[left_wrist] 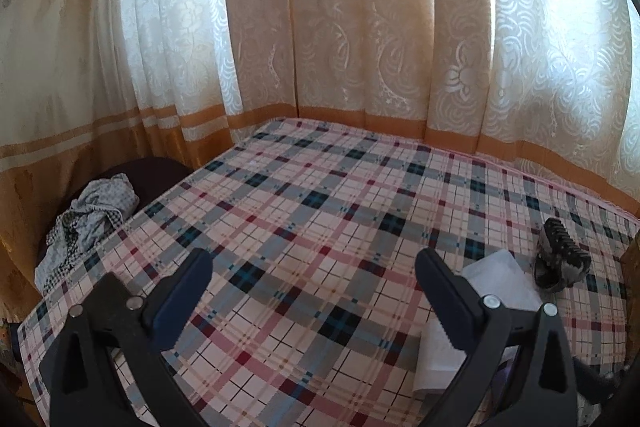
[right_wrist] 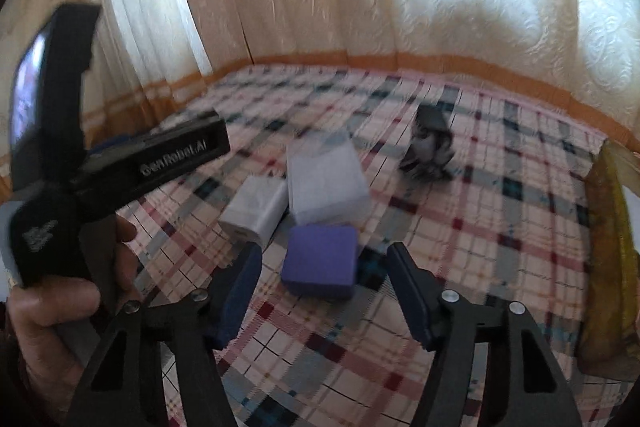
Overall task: Organize rigid objects
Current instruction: 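Grasp the purple cube with the right gripper while the left grasps the small white box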
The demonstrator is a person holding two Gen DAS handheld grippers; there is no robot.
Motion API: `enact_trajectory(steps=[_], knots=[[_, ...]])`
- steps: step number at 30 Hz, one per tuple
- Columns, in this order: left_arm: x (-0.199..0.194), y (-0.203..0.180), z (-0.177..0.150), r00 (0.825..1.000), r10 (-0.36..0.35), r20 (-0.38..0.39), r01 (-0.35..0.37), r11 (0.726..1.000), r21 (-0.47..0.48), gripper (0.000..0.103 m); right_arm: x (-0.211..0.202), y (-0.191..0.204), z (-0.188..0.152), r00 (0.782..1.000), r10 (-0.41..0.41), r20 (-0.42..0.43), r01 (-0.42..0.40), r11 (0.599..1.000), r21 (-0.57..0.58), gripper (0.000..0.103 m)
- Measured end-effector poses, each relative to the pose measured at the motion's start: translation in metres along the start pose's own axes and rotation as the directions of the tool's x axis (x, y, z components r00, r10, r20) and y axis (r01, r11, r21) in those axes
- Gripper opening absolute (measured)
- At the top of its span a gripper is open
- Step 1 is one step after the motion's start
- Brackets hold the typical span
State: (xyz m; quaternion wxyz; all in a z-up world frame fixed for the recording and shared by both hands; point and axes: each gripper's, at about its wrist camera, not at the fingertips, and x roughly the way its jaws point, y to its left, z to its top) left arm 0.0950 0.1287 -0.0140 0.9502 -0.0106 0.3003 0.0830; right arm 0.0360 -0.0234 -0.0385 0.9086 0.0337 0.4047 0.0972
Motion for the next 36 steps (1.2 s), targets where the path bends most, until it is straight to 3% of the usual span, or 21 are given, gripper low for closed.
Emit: enact_trajectory(steps=[5,13,20,23,31,36], knots=[[0.002,-0.002,-0.003,1.0,-0.016,-0.024,0.016,1.0,0.006,0.102,0.013,0.005,0.0,0.998,0.0,-0.055,0.0,1.0,-0.003,0.047],[0.006,-0.016,-0.008,0.989,-0.112,-0.093,0.118,0.992,0.053,0.102,0.001,-0.02,-0.004,0.998,0.055,-0.012,-0.054,0.992,0.112,0.044],[0.001,-0.029,-0.014,0.942,-0.294,-0.159,0.307,0.95,0.06,0.101,-0.03,-0.057,-0.005,0.992,-0.073,0.098,0.054,0.981,0.184,0.044],[0.001,-0.033,-0.018,0.932,-0.311,-0.186,0.332,0.939,0.09,0.096,-0.037,-0.073,-0.004,0.985,-0.12,0.12,0.094,0.974,0.204,0.044],[0.004,-0.053,-0.033,0.92,-0.284,-0.271,0.344,0.915,0.21,0.068,-0.041,-0.085,-0.004,0.98,-0.147,0.134,0.115,0.969,0.217,0.044],[0.011,-0.05,-0.033,0.905,-0.295,-0.306,0.357,0.918,0.174,0.063,-0.041,-0.08,-0.003,0.976,-0.161,0.145,0.13,0.97,0.203,0.044]])
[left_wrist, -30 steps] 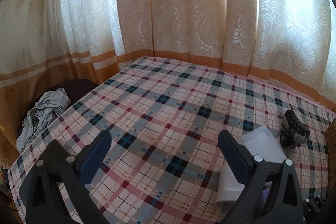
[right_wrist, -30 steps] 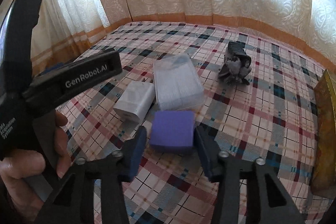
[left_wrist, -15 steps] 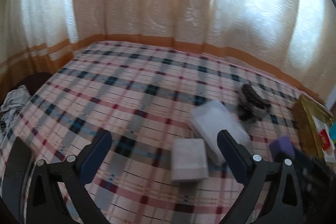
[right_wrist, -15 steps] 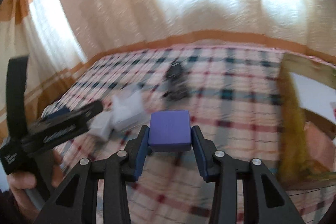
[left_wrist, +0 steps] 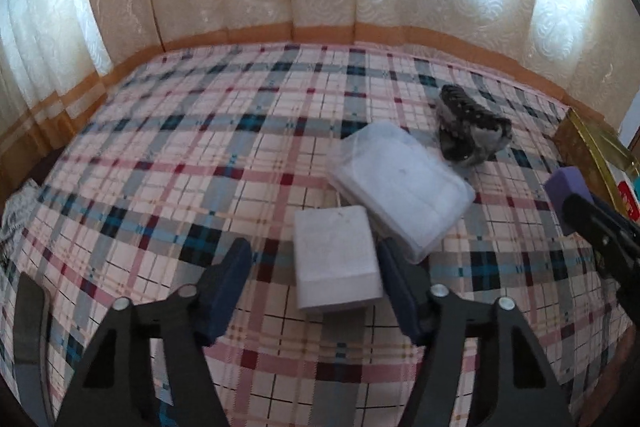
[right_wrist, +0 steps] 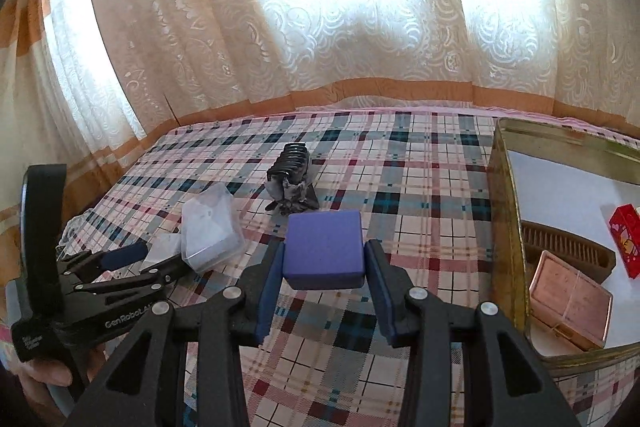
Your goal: Organize rigid objects
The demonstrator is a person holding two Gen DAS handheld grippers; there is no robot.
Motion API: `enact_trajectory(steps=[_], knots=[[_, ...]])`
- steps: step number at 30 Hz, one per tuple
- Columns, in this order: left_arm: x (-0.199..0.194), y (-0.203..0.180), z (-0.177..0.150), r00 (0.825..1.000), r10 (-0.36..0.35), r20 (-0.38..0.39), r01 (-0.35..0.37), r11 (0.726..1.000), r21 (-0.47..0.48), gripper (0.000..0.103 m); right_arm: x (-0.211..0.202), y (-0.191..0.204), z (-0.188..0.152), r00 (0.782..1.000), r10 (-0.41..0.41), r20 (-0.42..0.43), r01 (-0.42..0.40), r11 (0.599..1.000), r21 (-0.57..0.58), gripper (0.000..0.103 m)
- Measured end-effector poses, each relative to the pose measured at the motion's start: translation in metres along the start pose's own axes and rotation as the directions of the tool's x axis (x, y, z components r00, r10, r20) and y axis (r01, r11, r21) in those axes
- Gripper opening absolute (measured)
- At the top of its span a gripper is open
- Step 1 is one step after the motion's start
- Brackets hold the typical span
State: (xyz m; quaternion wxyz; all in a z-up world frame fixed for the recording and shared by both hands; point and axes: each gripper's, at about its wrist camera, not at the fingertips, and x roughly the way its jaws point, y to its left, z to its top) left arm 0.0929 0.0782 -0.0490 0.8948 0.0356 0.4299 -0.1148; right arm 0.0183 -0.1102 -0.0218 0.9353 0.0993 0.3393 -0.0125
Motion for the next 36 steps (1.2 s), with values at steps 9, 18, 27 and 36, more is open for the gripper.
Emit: enact_trajectory(steps=[9,18,27,36], knots=[[-0.003,0.003,0.0,1.0,-0.022,0.02,0.022,0.999,-0.027,0.037,0.001,-0.001,-0.001,1.0,0.0,0.0,0.0,1.0,0.006,0.044],[-0.032,0.024,0.005,0.98,-0.01,0.2,0.038,0.99,-0.135,0.037,-0.015,-0.001,0.002,0.995,0.007,0.097,-0.007,1.0,0.001,0.044],[-0.055,0.029,0.004,0.937,-0.004,0.35,0.073,0.98,-0.183,0.037,-0.037,0.001,0.007,0.971,0.094,0.221,-0.092,0.996,-0.018,0.044],[-0.056,0.011,0.003,0.927,0.065,0.371,-0.01,0.989,-0.149,0.037,-0.04,0.001,0.007,0.968,0.06,0.245,-0.053,0.998,-0.036,0.044]])
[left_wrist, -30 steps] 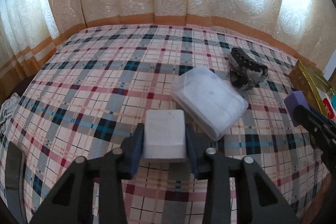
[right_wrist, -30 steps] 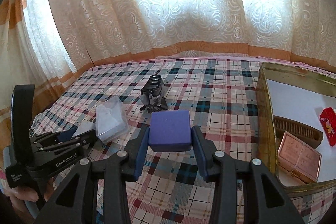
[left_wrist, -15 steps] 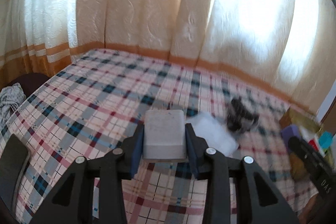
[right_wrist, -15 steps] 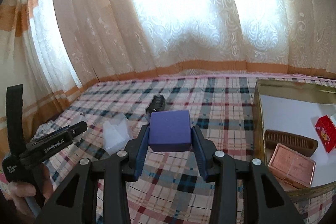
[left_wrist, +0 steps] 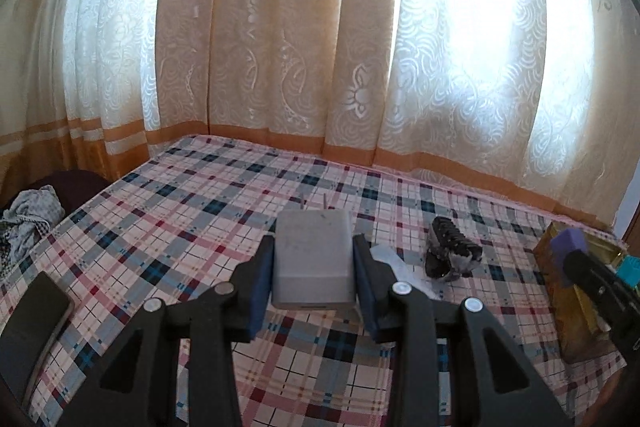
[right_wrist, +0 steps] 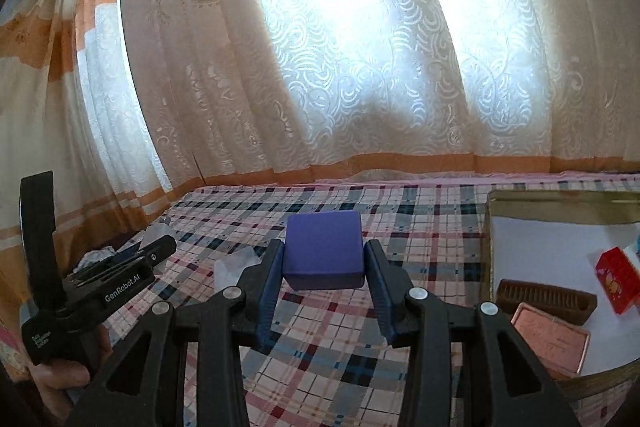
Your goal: Organize rigid objects
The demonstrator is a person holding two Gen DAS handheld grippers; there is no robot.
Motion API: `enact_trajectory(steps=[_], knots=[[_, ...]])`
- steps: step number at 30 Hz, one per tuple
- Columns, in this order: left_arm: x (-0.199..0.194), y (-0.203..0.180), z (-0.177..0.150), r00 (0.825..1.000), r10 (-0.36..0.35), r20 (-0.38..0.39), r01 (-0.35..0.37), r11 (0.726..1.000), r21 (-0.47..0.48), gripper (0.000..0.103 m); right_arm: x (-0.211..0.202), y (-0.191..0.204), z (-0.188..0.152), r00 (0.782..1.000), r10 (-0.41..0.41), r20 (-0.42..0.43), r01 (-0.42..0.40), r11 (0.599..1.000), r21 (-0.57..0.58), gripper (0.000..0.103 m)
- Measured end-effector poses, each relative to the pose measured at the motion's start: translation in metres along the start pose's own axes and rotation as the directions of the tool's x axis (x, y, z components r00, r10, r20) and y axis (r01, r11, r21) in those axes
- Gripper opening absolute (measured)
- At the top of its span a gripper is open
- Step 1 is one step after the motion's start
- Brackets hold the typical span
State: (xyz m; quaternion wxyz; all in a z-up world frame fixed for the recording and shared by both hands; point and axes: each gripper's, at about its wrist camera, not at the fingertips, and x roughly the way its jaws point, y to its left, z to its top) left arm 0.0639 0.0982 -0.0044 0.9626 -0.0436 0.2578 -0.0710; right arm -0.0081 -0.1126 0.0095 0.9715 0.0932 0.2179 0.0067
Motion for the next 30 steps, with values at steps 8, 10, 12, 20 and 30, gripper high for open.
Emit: enact_trajectory(steps=[8,10,12,20,30], knots=[[0.0,-0.012,-0.002,0.998,0.065,0.011,-0.065,0.997,0.031,0.037,-0.004,0.01,-0.001,1.0,-0.008,0.021,0.009,0.998,-0.059,0.044],[-0.002,-0.014,-0.002,0.997,0.077,0.009,-0.077,0.997,0.029,0.037,-0.004,0.01,-0.002,1.0,-0.008,0.022,0.01,0.998,-0.063,0.044],[-0.003,-0.013,-0.002,0.997,0.078,0.009,-0.079,0.997,0.023,0.037,-0.003,0.01,-0.003,1.0,-0.017,0.021,0.018,0.998,-0.067,0.044],[-0.004,-0.012,-0.003,0.997,0.078,0.005,-0.079,0.997,0.008,0.037,-0.003,0.012,-0.005,0.999,-0.033,0.023,0.035,0.995,-0.089,0.044],[-0.011,-0.023,-0.005,0.999,0.049,0.015,-0.049,0.999,0.019,0.037,-0.006,0.01,-0.006,0.999,-0.039,0.024,0.041,0.994,-0.101,0.044]])
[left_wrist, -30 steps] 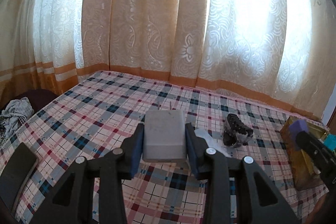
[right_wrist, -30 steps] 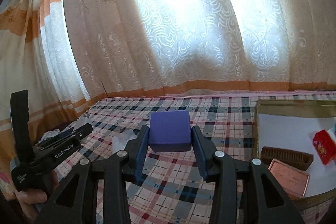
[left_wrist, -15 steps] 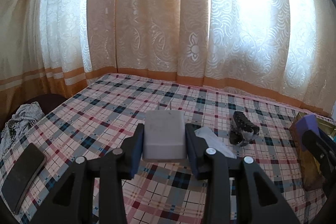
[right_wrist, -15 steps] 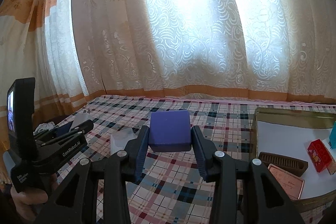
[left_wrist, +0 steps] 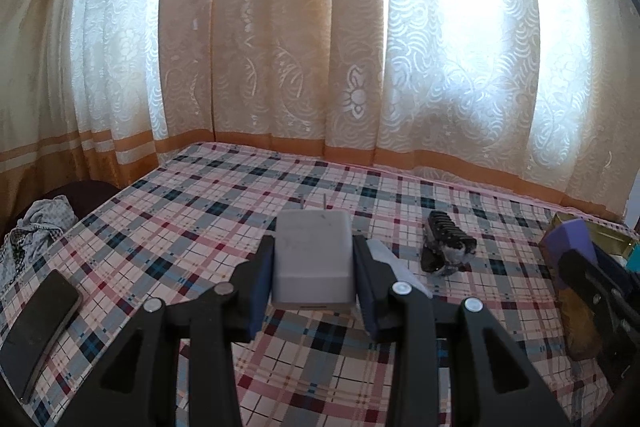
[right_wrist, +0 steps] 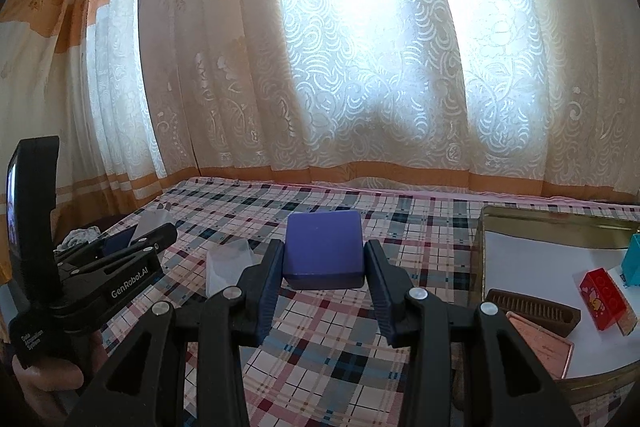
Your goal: Organize rigid objects
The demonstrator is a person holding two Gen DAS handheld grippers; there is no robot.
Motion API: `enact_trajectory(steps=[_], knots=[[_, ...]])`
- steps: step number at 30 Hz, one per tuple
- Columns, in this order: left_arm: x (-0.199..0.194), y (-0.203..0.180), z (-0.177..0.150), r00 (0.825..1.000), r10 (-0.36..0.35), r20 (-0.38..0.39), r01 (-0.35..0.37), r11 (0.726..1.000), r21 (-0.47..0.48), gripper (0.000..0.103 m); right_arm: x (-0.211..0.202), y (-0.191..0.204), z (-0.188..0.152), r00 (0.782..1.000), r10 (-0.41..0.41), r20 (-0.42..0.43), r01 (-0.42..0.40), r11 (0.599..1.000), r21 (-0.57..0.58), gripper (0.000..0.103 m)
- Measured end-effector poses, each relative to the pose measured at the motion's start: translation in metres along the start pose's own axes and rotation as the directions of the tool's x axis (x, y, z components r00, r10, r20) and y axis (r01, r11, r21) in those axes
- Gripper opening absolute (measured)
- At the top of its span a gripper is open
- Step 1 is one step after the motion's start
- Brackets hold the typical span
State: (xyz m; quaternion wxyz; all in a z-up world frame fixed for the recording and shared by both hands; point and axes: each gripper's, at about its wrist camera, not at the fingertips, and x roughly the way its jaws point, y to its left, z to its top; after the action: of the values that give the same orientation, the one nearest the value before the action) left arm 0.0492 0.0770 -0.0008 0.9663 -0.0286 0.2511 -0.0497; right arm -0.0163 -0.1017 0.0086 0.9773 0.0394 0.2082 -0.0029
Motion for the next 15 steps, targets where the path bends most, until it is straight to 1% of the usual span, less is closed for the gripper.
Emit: enact_trajectory(steps=[3,7,15], knots=[[-0.001,-0.004,-0.001,1.0,-0.02,-0.013,0.02,1.0,-0.006,0.037,-0.003,-0.002,-0.001,1.0,-0.008,0.001,0.008,1.0,-0.011,0.044],[-0.005,-0.013,-0.003,1.0,-0.028,-0.007,0.028,1.0,0.005,0.037,-0.01,-0.006,-0.002,1.0,-0.02,0.009,0.02,1.0,-0.024,0.044],[-0.012,-0.033,-0.008,0.998,-0.055,-0.016,0.056,0.998,0.03,0.037,-0.023,-0.025,-0.005,0.999,-0.04,0.008,0.04,0.999,-0.027,0.044]])
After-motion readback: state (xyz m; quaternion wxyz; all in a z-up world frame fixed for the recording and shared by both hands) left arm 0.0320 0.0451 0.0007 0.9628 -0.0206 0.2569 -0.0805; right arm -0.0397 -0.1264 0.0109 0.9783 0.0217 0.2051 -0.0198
